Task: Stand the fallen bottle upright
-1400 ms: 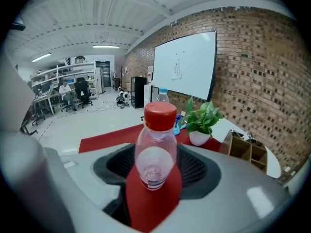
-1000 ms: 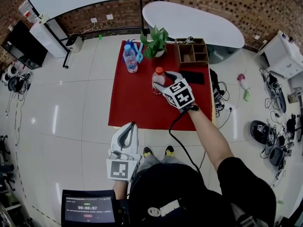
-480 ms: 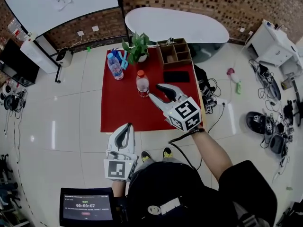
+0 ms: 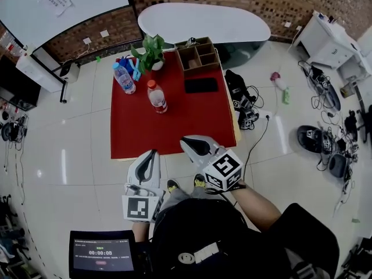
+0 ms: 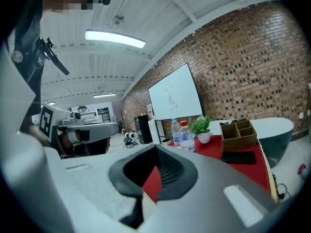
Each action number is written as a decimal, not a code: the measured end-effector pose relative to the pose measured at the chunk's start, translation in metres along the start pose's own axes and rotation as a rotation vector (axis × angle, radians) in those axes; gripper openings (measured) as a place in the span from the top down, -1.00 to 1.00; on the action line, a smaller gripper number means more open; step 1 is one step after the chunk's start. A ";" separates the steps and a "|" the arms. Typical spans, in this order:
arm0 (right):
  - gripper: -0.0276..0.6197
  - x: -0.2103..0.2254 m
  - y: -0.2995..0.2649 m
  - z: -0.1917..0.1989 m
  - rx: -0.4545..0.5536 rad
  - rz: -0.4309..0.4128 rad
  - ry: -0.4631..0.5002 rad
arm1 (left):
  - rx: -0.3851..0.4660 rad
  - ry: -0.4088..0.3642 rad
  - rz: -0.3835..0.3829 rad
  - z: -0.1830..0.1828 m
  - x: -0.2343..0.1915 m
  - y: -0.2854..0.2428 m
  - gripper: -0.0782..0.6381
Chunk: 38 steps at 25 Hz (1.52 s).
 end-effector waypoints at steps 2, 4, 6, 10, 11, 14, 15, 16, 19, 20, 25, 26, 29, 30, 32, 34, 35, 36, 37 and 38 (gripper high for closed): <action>0.91 0.000 0.005 0.003 0.000 -0.040 0.007 | -0.015 -0.011 -0.010 0.003 0.011 0.006 0.76; 0.91 -0.003 0.007 0.012 0.001 -0.099 -0.011 | -0.051 -0.019 -0.043 0.006 0.023 0.013 0.76; 0.91 -0.006 0.006 0.023 0.001 -0.157 -0.038 | -0.091 -0.024 -0.086 0.007 0.033 0.021 0.76; 0.91 -0.012 0.004 0.031 -0.001 -0.228 -0.053 | -0.154 -0.023 -0.126 0.010 0.047 0.035 0.76; 0.91 -0.016 0.006 0.030 0.001 -0.240 -0.044 | -0.159 -0.024 -0.133 0.010 0.049 0.038 0.76; 0.91 -0.022 0.015 0.030 -0.004 -0.246 -0.014 | -0.125 -0.022 -0.129 0.013 0.055 0.040 0.76; 0.91 -0.023 0.018 0.031 -0.008 -0.239 -0.013 | -0.103 -0.023 -0.114 0.014 0.057 0.040 0.76; 0.91 -0.025 0.022 0.034 -0.011 -0.228 -0.016 | -0.087 -0.023 -0.097 0.015 0.060 0.041 0.76; 0.91 -0.038 0.034 0.042 -0.020 -0.187 -0.023 | -0.082 -0.021 -0.054 0.016 0.065 0.052 0.76; 0.91 -0.046 0.037 0.044 -0.023 -0.172 -0.020 | -0.084 -0.017 -0.044 0.016 0.066 0.060 0.76; 0.91 -0.109 0.049 0.049 -0.015 -0.105 0.014 | -0.004 -0.011 -0.013 0.019 0.060 0.120 0.76; 0.91 -0.124 0.052 0.050 -0.010 -0.094 0.015 | 0.007 -0.002 -0.013 0.020 0.059 0.135 0.76; 0.91 -0.172 0.065 0.052 -0.001 -0.069 0.048 | 0.024 0.029 -0.018 0.021 0.057 0.179 0.76; 0.91 -0.186 0.071 0.051 0.003 -0.058 0.064 | 0.029 0.037 -0.014 0.022 0.057 0.192 0.76; 0.91 -0.212 0.083 0.048 0.019 -0.036 0.084 | 0.061 0.034 0.017 0.024 0.060 0.216 0.76; 0.90 -0.235 0.097 0.045 0.033 -0.017 0.099 | 0.070 0.037 0.049 0.027 0.063 0.238 0.76; 0.90 -0.245 0.103 0.043 0.038 -0.007 0.107 | 0.071 0.047 0.055 0.027 0.065 0.247 0.76; 0.90 -0.254 0.108 0.040 0.042 -0.001 0.114 | 0.075 0.058 0.057 0.027 0.066 0.256 0.76; 0.90 -0.263 0.112 0.036 0.047 0.001 0.120 | 0.080 0.067 0.058 0.027 0.067 0.264 0.76; 0.90 -0.271 0.115 0.033 0.053 0.001 0.124 | 0.085 0.071 0.058 0.026 0.068 0.271 0.76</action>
Point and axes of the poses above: the fingertips, and each gripper's own axes: y backward along the fingers, x to its right, z out of its underside, the point moved 10 cm from there along y, backward along the fingers, and after that the axes turned 4 degrees about -z, right-handed, at the moved point
